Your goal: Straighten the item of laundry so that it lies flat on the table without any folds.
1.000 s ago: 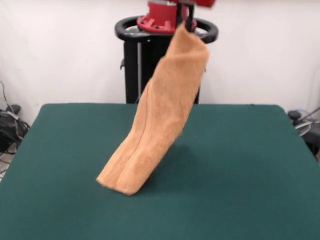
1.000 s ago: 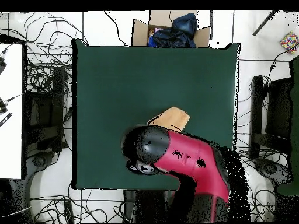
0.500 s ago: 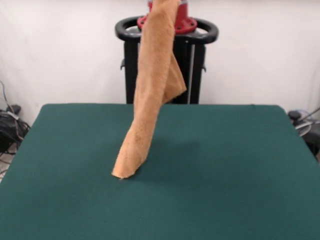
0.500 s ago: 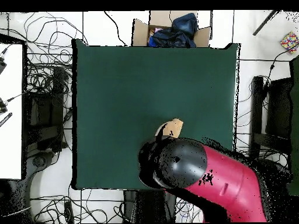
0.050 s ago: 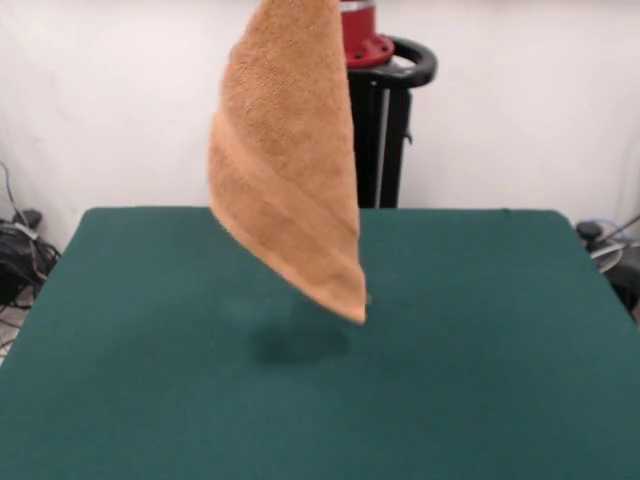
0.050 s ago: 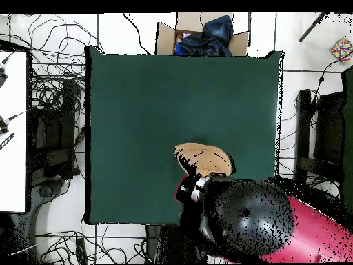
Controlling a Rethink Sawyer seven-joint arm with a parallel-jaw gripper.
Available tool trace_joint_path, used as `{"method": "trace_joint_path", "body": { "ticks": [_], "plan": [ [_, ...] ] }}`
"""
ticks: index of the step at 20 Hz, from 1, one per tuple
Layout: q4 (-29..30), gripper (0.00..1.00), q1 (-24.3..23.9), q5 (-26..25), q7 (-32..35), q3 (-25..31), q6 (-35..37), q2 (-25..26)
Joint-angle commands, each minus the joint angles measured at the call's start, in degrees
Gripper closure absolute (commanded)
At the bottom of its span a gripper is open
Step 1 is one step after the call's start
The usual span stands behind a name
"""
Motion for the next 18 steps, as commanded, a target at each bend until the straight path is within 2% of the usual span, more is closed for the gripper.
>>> {"method": "trace_joint_path", "body": {
  "ticks": [1,5,7,13,18],
  "plan": [
    [-2.9,1.00,-2.4,2.5,0.9,4.4,8.0,-0.4],
    [-7.1,1.00,-4.0,2.9,1.8,6.3,9.8,1.8],
    [-7.3,1.00,-3.3,2.4,3.3,7.0,7.5,3.7],
    [-2.8,1.00,0.7,4.0,10.3,7.4,-5.8,9.0],
    [0.7,1.00,1.5,5.2,9.5,8.1,-14.6,13.7]
  ]
}}
